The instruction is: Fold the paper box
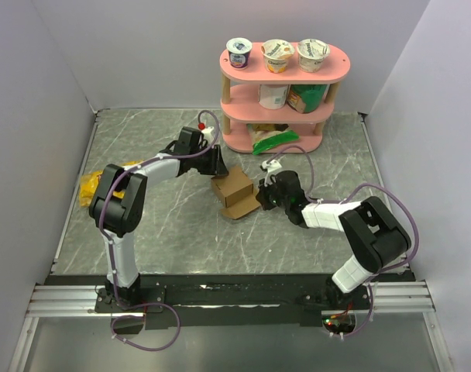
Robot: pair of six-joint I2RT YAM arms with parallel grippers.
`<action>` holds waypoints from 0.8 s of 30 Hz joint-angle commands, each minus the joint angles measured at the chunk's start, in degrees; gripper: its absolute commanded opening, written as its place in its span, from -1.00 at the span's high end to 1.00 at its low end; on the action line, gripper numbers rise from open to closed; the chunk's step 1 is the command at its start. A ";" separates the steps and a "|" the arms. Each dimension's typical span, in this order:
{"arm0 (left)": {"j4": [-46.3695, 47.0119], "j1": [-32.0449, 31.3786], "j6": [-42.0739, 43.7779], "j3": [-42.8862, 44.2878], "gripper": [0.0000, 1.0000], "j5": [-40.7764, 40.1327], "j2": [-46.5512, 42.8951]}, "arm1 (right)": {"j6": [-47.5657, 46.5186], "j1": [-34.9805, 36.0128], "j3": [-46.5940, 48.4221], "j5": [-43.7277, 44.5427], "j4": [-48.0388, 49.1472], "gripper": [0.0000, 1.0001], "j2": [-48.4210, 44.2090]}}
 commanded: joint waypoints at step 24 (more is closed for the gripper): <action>1.19 -4.39 5.29 -4.64 0.24 -7.80 -3.70 | 1.42 3.73 6.44 4.95 -8.80 1.00 1.33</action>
